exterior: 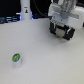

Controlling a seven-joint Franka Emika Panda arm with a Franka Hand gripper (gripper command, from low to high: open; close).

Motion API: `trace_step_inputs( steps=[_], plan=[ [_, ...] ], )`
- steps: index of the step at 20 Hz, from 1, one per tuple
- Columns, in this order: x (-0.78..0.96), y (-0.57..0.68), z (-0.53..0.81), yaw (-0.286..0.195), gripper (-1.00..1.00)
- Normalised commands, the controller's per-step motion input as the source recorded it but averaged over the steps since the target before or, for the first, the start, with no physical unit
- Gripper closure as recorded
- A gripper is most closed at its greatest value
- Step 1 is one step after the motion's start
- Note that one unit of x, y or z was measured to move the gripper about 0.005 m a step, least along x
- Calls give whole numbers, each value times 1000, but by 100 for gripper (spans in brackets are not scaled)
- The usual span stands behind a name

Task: Open the kcup holder, insert the kcup into the holder, and close the kcup holder

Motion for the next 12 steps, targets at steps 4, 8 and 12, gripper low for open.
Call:
trace_step_inputs(
  steps=[4,8,12],
  plan=[
    [948,-242,171,-34,100],
    [922,-252,206,-40,100],
    [895,-279,232,-48,100]
  ],
)
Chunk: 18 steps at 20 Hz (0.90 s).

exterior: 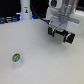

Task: Open the kcup holder, insert the kcup into the holder, and close the kcup holder

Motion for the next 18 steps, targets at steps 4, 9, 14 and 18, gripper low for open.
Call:
trace_step_inputs(
  steps=[4,9,14,18],
  plan=[
    [869,-324,201,-50,100],
    [809,-371,180,-58,100],
    [391,-139,166,-39,-100],
    [316,-202,304,-95,-100]
  ],
)
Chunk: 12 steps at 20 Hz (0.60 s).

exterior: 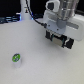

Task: Open the kcup holder, insert the kcup into the holder, and close the kcup holder

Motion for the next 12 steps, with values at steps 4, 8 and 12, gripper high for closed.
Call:
trace_step_inputs(
  steps=[4,8,12],
  plan=[
    [267,-310,353,-126,-100],
    [178,-476,331,-164,-100],
    [104,-631,268,-204,-100]
  ],
)
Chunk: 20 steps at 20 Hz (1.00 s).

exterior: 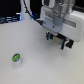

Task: Open the kcup holder, insert the kcup into the holder, and close the kcup holder

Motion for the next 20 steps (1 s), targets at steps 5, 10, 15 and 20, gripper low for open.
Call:
trace_step_inputs(
  steps=[5,10,15,20],
  plan=[
    [31,-506,147,-265,-100],
    [-13,-481,80,-276,-100],
    [-28,-477,48,-281,-100],
    [-24,-514,7,-270,-100]
  ],
)
